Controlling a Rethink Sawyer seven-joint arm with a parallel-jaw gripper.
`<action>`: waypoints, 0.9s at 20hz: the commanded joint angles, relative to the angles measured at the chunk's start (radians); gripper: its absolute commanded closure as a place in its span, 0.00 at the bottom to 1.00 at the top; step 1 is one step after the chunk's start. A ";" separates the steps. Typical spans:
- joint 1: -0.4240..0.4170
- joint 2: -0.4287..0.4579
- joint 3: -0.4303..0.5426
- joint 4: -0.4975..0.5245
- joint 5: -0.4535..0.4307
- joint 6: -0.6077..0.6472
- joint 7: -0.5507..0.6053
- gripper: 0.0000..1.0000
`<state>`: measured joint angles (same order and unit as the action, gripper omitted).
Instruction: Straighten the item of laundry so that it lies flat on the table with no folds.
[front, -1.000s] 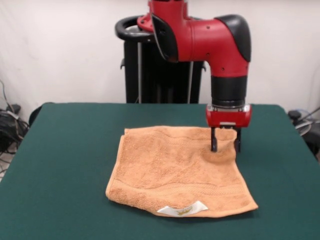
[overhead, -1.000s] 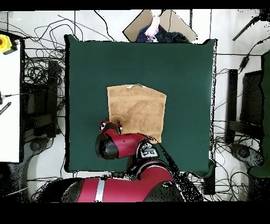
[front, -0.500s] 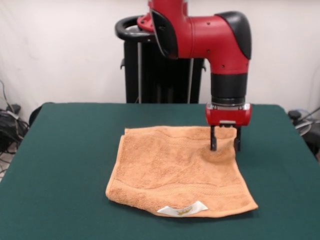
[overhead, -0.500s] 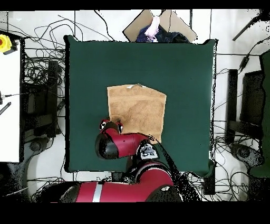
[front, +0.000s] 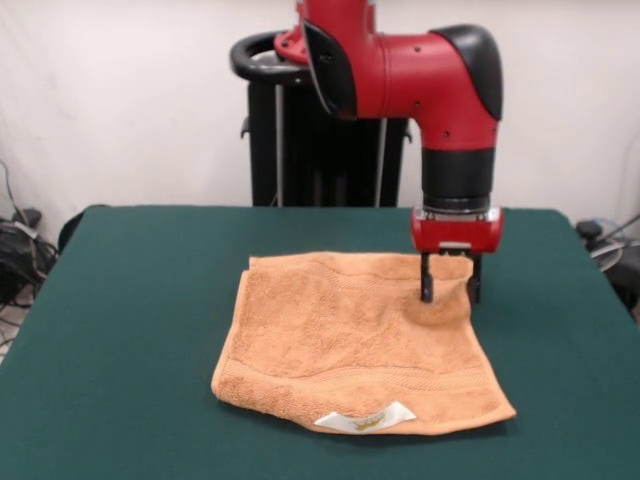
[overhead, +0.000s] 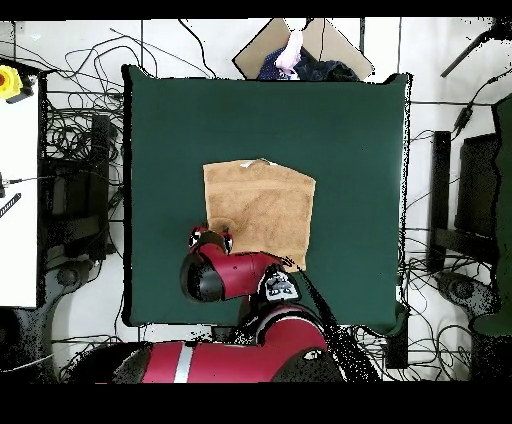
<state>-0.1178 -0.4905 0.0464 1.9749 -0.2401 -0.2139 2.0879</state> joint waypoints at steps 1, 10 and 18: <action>-0.012 0.086 0.008 -0.123 -0.033 -0.066 0.075 0.00; 0.000 0.067 -0.028 -0.147 -0.036 -0.026 0.052 0.00; -0.024 0.058 0.007 -0.155 -0.049 0.011 0.047 0.00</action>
<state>-0.1208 -0.4478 0.0453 1.9452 -0.2662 -0.2375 2.0879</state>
